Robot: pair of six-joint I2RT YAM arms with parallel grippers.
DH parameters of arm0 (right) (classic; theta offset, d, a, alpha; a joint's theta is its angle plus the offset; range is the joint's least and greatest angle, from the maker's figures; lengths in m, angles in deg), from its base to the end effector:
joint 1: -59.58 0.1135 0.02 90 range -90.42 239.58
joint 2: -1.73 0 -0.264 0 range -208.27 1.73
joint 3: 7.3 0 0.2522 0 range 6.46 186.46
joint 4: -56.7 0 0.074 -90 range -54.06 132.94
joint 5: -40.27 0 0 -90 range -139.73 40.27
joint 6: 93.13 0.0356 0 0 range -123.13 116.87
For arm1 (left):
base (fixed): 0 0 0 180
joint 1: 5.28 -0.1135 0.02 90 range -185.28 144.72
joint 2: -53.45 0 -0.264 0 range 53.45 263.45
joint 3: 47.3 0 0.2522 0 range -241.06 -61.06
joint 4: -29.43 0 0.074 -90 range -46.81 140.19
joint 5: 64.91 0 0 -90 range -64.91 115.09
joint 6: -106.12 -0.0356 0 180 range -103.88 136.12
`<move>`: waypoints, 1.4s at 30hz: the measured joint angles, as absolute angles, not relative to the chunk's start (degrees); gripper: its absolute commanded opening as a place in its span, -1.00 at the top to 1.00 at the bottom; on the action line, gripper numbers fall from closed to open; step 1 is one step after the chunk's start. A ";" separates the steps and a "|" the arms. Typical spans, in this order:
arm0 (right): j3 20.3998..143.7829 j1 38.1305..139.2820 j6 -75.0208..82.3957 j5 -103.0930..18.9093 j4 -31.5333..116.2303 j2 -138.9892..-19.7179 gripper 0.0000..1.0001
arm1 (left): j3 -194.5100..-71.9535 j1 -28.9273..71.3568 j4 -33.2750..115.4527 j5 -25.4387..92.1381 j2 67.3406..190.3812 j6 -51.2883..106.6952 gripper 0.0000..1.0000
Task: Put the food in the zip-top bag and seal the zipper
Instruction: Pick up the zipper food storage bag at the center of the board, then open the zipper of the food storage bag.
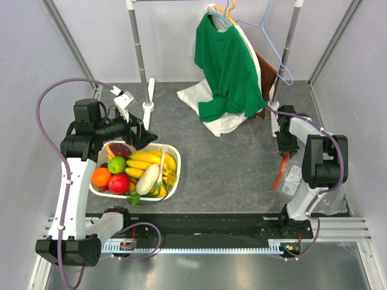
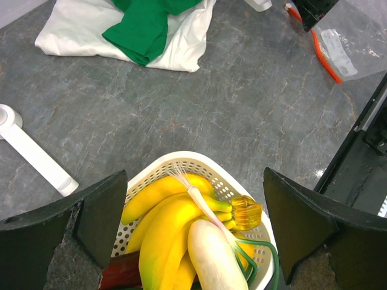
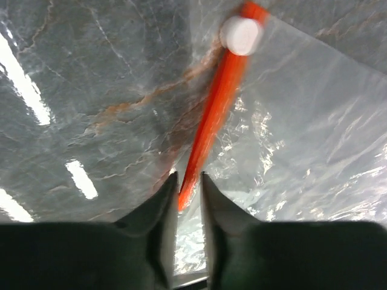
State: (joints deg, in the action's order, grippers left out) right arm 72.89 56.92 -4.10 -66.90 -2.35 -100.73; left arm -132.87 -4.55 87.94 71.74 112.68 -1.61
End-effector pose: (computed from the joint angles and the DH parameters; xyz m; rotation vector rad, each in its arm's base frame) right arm 0.3258 -0.0257 0.1689 0.0777 2.9657 -0.4547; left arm 0.1939 -0.0284 0.3998 0.7720 1.8523 -0.6731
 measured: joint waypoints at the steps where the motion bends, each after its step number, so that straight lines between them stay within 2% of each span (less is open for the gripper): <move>1: 72.89 56.81 -3.55 -66.14 -2.75 -100.60 0.95 | -132.87 -4.55 87.84 71.74 112.65 -1.61 -0.99; 7: 71.47 56.33 -1.41 -59.73 -5.13 -95.55 1.00 | -132.83 -4.55 87.25 71.74 112.65 -1.59 -1.00; 17: 64.02 56.46 -5.63 -40.41 -3.80 -76.51 1.00 | -129.33 -4.55 84.10 73.05 111.74 0.57 -1.00; 25: 63.25 59.20 -9.45 -24.30 -2.44 -64.84 1.00 | -124.07 -4.53 76.36 77.25 109.40 12.22 -0.99; 32: 62.38 64.90 -11.55 -18.79 -0.28 -49.47 1.00 | -117.55 -3.77 62.57 81.36 105.64 25.88 -0.83; 35: 62.05 66.23 -11.47 -17.77 0.99 -46.81 1.00 | -112.59 1.11 56.06 80.05 104.28 30.84 -0.79; 38: 60.91 68.25 -10.85 -17.68 3.55 -47.22 1.00 | -110.23 12.71 53.39 74.96 105.99 32.86 -0.76; 41: 59.89 70.30 -9.70 -18.36 5.78 -49.32 1.00 | -111.21 22.88 50.74 69.69 111.17 34.54 -0.57; 42: 59.60 70.69 -9.32 -18.60 6.30 -49.80 1.00 | -112.15 25.19 50.02 67.63 113.55 35.43 -0.56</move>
